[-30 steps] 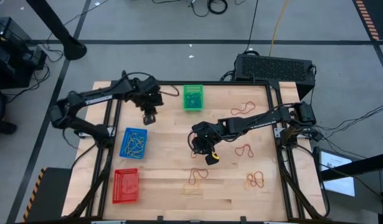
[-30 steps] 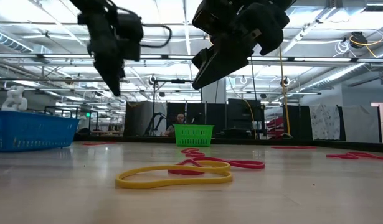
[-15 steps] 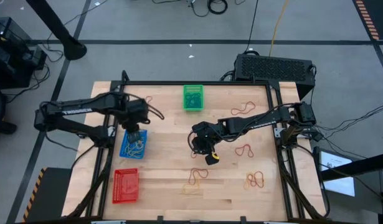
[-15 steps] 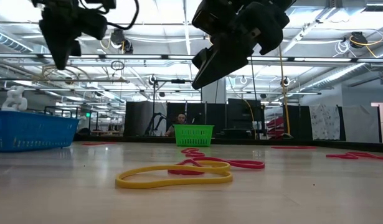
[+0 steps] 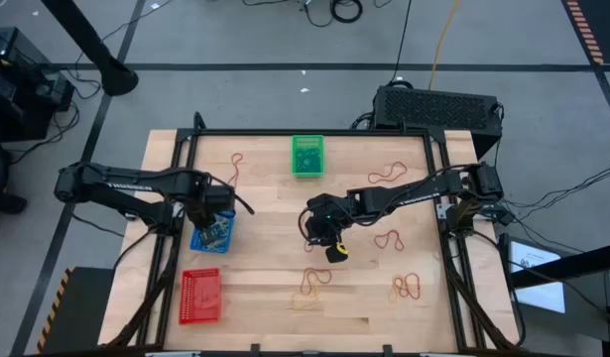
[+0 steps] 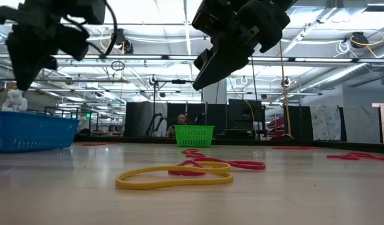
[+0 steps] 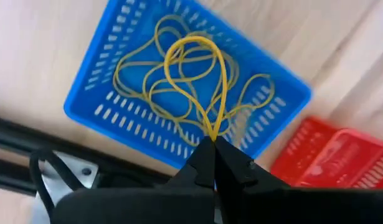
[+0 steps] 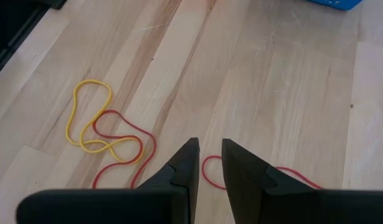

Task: Sort rubber bands into baskets
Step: Put the yellow rubber band into the blue bin

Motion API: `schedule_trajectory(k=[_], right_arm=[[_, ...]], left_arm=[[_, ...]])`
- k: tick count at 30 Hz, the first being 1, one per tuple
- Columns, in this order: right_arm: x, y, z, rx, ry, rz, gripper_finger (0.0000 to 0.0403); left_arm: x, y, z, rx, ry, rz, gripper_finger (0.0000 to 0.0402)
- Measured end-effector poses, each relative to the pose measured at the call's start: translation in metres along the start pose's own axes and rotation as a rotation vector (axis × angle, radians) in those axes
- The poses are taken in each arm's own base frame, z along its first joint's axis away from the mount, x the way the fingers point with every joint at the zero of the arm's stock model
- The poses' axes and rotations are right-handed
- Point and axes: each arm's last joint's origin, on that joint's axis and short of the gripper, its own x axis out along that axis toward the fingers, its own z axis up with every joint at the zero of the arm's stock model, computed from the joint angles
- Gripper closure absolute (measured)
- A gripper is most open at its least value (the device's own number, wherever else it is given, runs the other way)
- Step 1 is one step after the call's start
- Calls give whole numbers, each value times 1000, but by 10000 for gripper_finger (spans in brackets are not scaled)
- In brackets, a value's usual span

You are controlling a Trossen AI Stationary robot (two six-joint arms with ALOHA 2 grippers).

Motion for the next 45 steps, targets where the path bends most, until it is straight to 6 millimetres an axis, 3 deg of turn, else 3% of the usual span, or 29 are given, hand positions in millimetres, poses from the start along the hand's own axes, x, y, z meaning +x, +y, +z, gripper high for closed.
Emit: schedule_trajectory(k=[7,17,26,30,36,40,45], right_arm=[[0,0,0,0,-1,0,342],[0,0,1,-3,-5,-1,342],[1,3,1,7,-6,6,342],[4,21,3,-21,-3,42,342],[11,66,4,-63,30,131,342],[13,94,5,-137,13,180,342],[24,111,9,-188,-60,205,342]], left_arm=[[15,6,-3,-7,23,75,377],[16,6,-3,-6,19,76,330],[14,3,-4,-7,60,-18,322],[15,-3,-5,30,51,-47,322],[17,-27,-2,150,-73,-114,322],[16,-51,0,289,-227,-173,322],[9,-87,-2,518,-497,-249,322]])
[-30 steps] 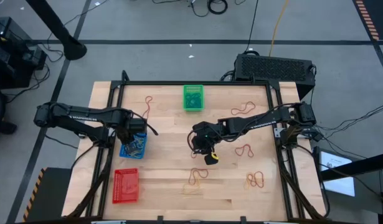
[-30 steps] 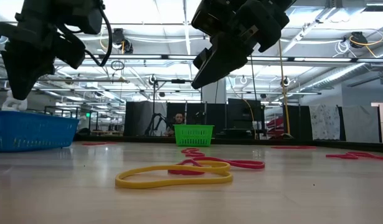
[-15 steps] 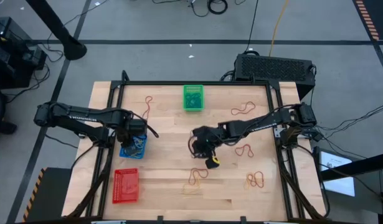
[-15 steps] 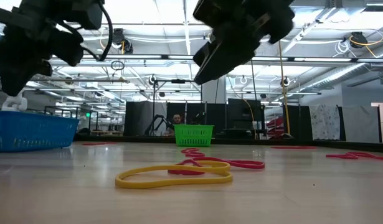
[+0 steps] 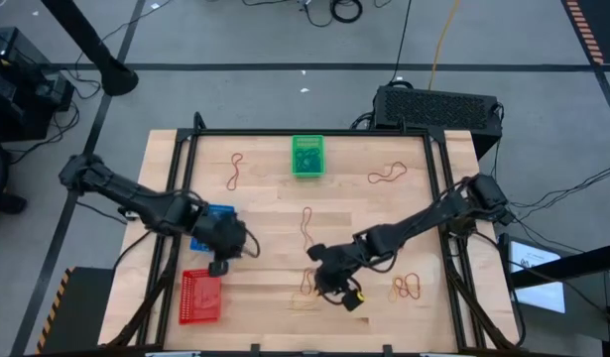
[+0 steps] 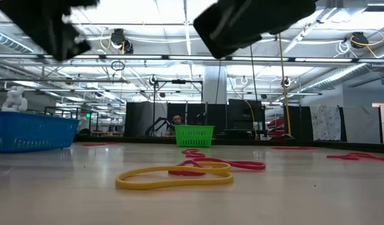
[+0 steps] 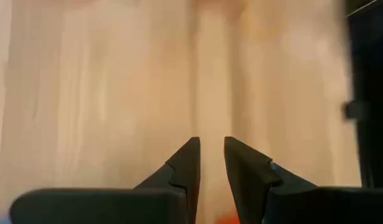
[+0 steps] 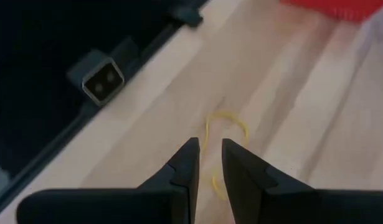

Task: Sort rubber bands into baskets
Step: Put the yellow rubber band into the blue bin

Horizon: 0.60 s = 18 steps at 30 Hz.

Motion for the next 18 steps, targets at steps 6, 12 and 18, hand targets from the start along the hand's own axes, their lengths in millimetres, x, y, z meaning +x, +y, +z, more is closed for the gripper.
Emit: schedule_trajectory(k=[6,12,18], right_arm=[[26,-1,-10,-15,14,3,342],[50,-5,-29,-58,86,13,342],[60,-8,-40,-71,132,16,342]], left_arm=[[1,-30,11,227,-290,-7,322],[0,-36,13,292,-373,55,322],[0,-36,13,264,-373,53,322]])
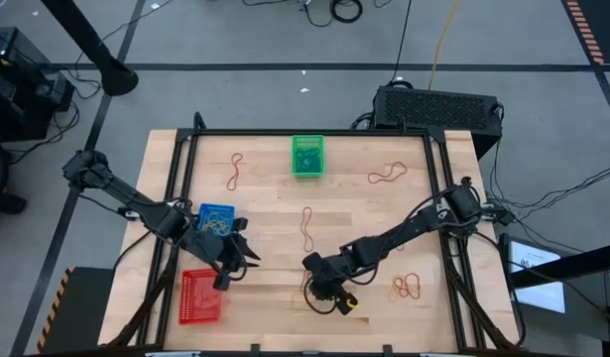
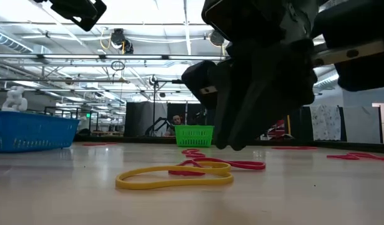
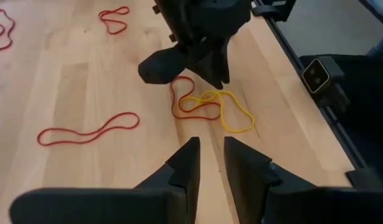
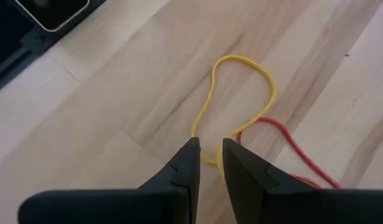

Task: Sort rubber bands into baskets
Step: Put the yellow rubber band into the blue bin

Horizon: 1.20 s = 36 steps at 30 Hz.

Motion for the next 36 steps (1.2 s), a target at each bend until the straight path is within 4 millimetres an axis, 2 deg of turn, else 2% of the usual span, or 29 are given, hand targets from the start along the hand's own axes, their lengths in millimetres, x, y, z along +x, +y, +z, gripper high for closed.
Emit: schedule_trajectory(k=[12,18,22,26,31,36], right_arm=[[3,-2,-2,-61,18,-42,341],[23,-4,-14,-49,42,-24,341],[29,-4,-18,-22,60,-17,352],[22,-3,-15,38,67,-21,394],[3,0,-8,65,71,-33,401],[-32,7,16,29,-16,-119,402]], left_arm=[[0,2,0,10,-9,46,322],[0,2,0,10,-9,46,322],[0,2,0,7,-8,46,322],[0,2,-1,12,4,49,322],[4,2,-2,17,20,52,322],[26,-2,-5,44,43,57,322]])
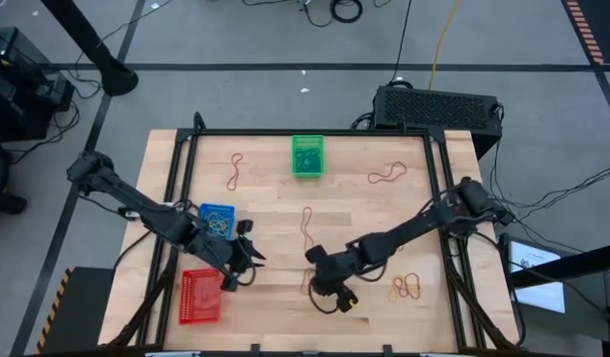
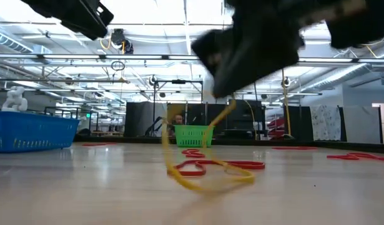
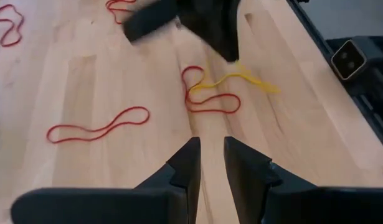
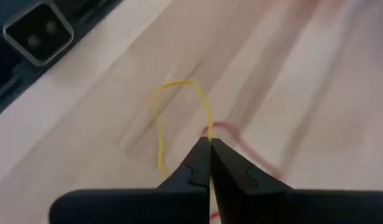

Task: Sort rubber bands into baskets
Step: Put the yellow rubber band into the blue bin

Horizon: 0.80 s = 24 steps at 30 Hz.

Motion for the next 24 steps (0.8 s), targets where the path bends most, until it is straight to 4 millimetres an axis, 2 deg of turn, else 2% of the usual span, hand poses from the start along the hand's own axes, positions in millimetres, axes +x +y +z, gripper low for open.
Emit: schedule_trajectory(k=[7,11,16,24], right_arm=[[-38,1,28,41,-154,-256,402],[-44,1,33,107,-198,-341,403],[-44,3,34,125,-213,-360,403],[-44,3,34,137,-215,-356,403]], left_arm=[[53,-15,-2,108,-97,-32,322],[71,-18,1,104,-178,-32,322],[80,-18,3,87,-229,-30,322],[83,-6,3,42,-212,2,326]])
